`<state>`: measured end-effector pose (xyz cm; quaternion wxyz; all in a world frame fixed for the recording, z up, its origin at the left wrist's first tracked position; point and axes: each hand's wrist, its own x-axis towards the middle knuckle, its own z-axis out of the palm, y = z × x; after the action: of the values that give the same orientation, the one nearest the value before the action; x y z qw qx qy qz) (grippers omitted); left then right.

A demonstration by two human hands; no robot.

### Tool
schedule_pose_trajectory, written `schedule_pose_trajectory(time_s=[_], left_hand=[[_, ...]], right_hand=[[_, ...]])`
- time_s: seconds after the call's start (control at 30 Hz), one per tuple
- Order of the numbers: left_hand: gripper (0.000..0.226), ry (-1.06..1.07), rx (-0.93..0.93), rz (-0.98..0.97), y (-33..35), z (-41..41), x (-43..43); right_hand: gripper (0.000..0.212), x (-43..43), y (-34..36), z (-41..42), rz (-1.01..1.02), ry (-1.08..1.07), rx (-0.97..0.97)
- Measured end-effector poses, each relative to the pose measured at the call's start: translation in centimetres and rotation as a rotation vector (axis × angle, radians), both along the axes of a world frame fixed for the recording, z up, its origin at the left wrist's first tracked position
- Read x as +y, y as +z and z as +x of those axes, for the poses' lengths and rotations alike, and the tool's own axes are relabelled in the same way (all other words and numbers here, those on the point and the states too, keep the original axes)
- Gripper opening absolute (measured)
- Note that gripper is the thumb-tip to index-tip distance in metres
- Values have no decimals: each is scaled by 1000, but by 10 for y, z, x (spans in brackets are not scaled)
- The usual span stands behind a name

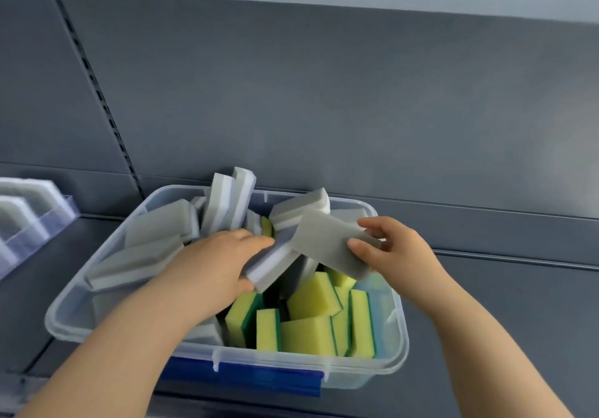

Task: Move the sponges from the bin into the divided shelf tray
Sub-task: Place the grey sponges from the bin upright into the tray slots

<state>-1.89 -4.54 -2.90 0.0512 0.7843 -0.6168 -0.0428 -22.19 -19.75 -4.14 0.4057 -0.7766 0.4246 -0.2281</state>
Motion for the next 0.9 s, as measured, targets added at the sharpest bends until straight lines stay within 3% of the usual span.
schedule_pose_trajectory(time_s=[0.17, 0.3, 0.43, 0.7, 0.9], left_hand=[[71, -49, 119, 126, -10, 5, -10], [40, -32, 104, -55, -8, -8, -29], [56, -33, 133, -10, -14, -13, -50], [74, -168, 396, 207, -18, -6, -62], [72, -176, 596, 107, -20, -2, -58]], right_hand=[[33, 5, 4, -13, -194, -34, 26], [33, 15, 8, -24, -325, -44, 63], [33, 24, 13, -30, -423, -44, 111], [34, 39, 14, -27, -520, -90, 237], [31, 47, 15, -26, -493, -149, 232]])
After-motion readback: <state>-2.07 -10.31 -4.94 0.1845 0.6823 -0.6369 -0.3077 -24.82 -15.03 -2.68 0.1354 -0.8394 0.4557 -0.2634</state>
